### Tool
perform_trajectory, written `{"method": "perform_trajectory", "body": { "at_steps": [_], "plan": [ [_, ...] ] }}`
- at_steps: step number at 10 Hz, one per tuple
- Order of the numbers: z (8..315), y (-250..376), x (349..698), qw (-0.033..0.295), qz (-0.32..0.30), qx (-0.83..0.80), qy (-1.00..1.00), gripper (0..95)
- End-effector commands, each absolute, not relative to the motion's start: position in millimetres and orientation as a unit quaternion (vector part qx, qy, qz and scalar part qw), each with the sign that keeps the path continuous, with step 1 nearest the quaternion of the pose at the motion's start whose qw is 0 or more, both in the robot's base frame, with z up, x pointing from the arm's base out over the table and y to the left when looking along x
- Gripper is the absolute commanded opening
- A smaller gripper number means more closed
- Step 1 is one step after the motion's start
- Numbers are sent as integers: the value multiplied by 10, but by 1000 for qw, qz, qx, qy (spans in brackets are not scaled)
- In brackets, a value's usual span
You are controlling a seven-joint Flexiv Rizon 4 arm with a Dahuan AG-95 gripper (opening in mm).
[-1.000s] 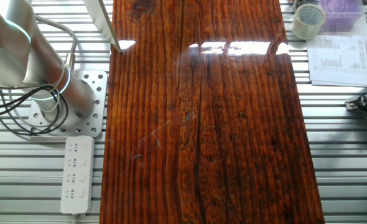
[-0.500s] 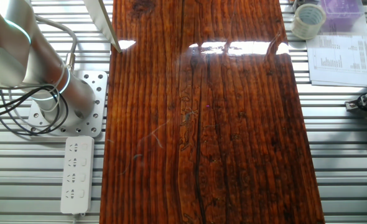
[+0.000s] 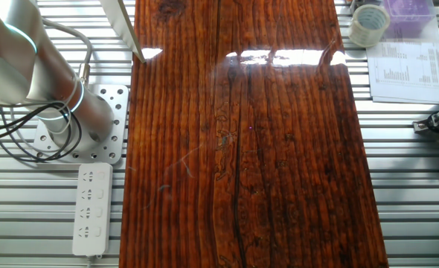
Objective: Take the object down from the shelf
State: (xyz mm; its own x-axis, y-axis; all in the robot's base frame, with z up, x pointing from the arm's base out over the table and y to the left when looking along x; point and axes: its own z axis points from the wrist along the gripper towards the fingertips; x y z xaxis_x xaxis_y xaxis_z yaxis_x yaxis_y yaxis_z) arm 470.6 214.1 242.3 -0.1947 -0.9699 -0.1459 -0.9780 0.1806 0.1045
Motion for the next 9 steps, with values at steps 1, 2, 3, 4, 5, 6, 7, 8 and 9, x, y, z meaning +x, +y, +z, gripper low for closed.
{"method": "perform_trajectory", "body": {
  "at_steps": [1, 2, 3, 4, 5, 6, 7, 8, 9],
  "plan": [
    [2638, 2456, 4655, 20, 86, -649, 755, 0],
    [2695, 2555, 4635, 18, 85, -641, 762, 0],
    [2723, 2621, 4623, 19, 86, -642, 761, 0],
    [2750, 2658, 4606, 17, 84, -639, 764, 0],
    [2767, 2664, 4593, 9, 78, -625, 776, 0],
    [2787, 2670, 4574, 4, 80, -601, 796, 0],
    [2851, 2695, 4523, -3, 81, -561, 824, 190],
    [2903, 2735, 4475, -10, 78, -541, 837, 190],
    [2981, 2809, 4390, -20, 70, -510, 857, 190]
  ]
}}
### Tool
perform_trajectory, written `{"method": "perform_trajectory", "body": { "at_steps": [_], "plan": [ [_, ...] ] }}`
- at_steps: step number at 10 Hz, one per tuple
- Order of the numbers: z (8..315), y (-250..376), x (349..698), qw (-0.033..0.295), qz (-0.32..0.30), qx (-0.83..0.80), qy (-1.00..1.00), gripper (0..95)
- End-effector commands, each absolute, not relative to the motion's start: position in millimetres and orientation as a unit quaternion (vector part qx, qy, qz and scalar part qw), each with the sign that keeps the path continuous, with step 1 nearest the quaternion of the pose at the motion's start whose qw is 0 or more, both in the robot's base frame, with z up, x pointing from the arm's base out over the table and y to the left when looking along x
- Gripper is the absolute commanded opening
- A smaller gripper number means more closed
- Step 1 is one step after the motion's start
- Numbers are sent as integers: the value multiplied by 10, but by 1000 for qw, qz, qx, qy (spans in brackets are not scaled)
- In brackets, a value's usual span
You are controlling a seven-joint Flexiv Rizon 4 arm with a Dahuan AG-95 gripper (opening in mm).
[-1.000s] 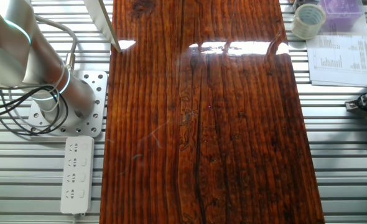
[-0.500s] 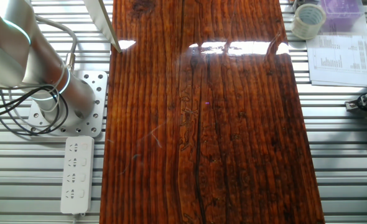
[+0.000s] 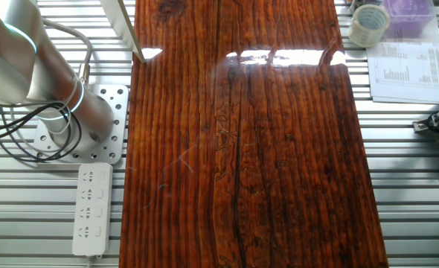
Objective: Take the object down from the shelf
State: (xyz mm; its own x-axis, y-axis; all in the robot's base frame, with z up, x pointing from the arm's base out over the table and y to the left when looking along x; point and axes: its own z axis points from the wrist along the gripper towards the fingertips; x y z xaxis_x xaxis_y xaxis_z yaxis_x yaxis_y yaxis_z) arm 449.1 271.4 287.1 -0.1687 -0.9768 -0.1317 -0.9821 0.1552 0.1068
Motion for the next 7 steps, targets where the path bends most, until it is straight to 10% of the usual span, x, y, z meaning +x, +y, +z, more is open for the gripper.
{"method": "perform_trajectory", "body": {
  "at_steps": [1, 7],
  "plan": [
    [3040, 2865, 4315, -33, 54, -491, 869, 190],
    [3049, 2866, 4264, -24, 45, -417, 907, 190]
  ]
}}
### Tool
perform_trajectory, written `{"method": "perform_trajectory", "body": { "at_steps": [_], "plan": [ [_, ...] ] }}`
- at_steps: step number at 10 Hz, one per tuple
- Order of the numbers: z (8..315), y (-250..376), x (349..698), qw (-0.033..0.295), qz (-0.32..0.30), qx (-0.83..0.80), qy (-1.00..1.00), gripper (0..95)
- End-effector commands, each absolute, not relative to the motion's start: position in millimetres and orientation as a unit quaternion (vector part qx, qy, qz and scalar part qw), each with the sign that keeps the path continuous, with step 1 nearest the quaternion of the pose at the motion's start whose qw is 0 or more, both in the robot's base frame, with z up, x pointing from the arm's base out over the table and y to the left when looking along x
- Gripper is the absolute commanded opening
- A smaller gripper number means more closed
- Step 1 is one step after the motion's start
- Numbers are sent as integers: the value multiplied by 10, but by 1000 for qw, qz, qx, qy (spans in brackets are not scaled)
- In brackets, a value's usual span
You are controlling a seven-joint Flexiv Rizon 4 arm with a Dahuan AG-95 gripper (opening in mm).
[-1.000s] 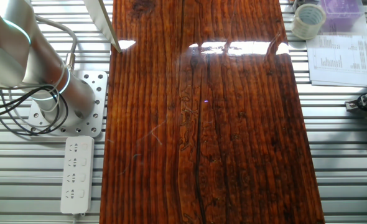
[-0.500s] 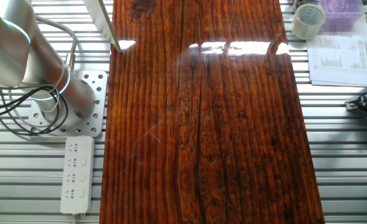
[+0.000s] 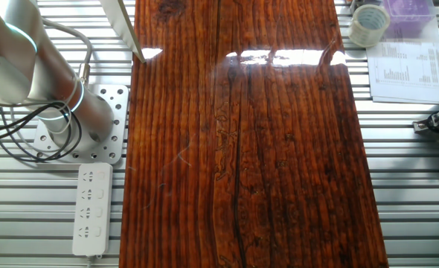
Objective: Take the object down from the shelf
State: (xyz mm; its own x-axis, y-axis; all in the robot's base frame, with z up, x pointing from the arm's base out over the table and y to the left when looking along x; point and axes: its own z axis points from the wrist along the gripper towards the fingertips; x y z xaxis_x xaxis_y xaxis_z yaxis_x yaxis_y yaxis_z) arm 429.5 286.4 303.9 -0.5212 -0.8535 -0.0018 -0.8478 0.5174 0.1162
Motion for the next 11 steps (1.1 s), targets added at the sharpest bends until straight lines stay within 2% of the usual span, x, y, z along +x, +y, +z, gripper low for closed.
{"method": "perform_trajectory", "body": {
  "at_steps": [1, 2, 7, 11],
  "plan": [
    [3049, 2866, 4264, 20, -53, 403, -914, 190],
    [3049, 2866, 4264, 14, -74, 397, -915, 380],
    [3163, 3199, 4227, 22, -74, 361, -929, 380],
    [3047, 3616, 4120, 25, -64, 328, -942, 380]
  ]
}}
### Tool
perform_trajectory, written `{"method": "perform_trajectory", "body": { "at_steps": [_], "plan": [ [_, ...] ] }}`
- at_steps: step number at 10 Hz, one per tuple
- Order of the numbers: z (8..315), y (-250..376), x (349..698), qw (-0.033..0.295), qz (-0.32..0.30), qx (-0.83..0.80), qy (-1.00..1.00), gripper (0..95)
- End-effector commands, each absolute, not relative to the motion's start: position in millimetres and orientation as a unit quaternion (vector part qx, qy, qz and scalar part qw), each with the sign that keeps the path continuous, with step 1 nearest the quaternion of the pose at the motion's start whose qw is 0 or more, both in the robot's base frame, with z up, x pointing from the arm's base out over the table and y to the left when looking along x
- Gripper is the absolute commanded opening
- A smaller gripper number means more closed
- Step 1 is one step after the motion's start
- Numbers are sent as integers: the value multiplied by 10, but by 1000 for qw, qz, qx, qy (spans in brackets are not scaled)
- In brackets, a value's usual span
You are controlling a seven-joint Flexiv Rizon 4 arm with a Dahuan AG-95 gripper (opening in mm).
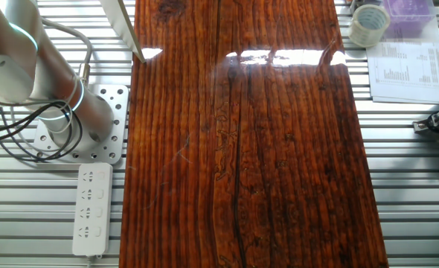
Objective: Take the object down from the shelf
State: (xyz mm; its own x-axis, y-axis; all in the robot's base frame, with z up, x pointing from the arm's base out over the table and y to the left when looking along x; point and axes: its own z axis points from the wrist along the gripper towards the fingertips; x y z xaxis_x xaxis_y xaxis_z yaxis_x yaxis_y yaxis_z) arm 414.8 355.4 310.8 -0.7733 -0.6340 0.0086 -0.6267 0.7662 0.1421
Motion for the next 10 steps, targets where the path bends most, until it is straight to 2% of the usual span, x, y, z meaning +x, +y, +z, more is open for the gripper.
{"method": "perform_trajectory", "body": {
  "at_steps": [1, 6, 10],
  "plan": [
    [2999, 3672, 4048, 25, -65, 320, -945, 380],
    [2977, 3754, 3922, 30, -48, 325, -944, 380],
    [2977, 3754, 3922, 14, -20, 329, -944, 380]
  ]
}}
